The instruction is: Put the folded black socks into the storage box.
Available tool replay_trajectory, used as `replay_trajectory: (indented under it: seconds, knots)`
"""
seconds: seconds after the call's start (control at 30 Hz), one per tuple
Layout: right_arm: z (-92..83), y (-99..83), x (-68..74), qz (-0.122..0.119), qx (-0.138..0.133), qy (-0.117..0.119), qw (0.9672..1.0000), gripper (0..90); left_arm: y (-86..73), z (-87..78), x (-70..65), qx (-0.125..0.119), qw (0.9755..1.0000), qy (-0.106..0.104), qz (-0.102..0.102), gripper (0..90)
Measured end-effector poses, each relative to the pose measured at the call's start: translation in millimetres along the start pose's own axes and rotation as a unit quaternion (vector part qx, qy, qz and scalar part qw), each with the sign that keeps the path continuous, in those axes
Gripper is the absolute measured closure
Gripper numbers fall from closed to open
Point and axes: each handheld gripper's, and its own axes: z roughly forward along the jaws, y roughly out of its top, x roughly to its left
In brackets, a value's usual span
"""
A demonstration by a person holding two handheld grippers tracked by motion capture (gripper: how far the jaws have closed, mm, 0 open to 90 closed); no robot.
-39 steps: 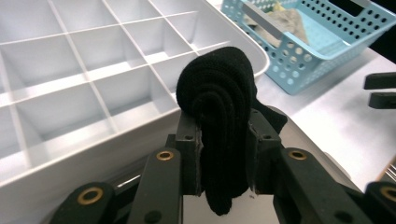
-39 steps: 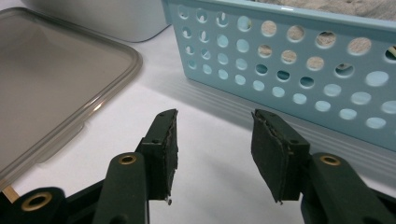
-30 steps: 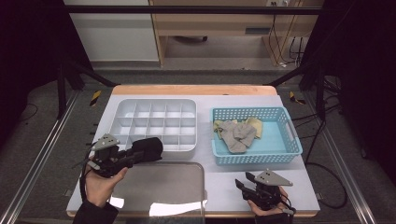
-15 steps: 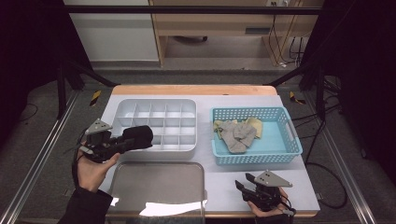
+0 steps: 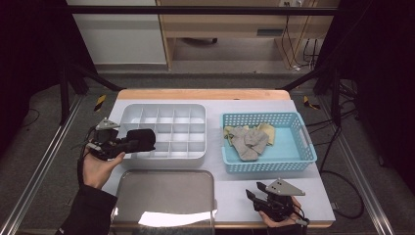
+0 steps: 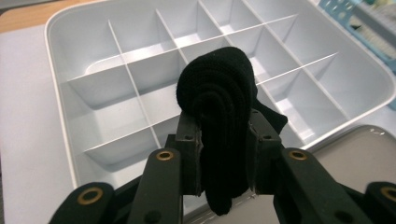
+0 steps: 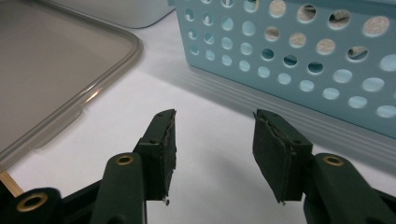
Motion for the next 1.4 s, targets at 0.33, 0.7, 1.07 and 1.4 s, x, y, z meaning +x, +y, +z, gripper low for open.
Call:
replay_trajectory:
  seconds: [0.33, 0.7, 1.07, 1.4]
  knots:
    - [1.9, -0.5, -0.3, 0.001, 0.004, 0.001, 1.0000, 49.6, -4.8, 8.0, 14.4, 0.035, 0.9991, 0.021, 0.008, 69.6]
    - [2.9, -1.0, -1.7, 0.002, 0.005, 0.002, 1.0000, 49.6, -7.4, 18.9, 12.1, 0.070, 0.9963, 0.029, 0.041, 69.9]
    - [3.7, -1.3, -1.3, 0.004, 0.009, 0.004, 0.9999, 49.6, -5.3, 27.6, -0.4, 0.096, 0.9932, 0.021, 0.063, 70.2]
    - [4.7, -1.8, -1.2, 0.001, 0.010, 0.005, 0.9999, 49.5, -4.6, 40.2, -6.7, 0.116, 0.9918, 0.018, 0.050, 70.7]
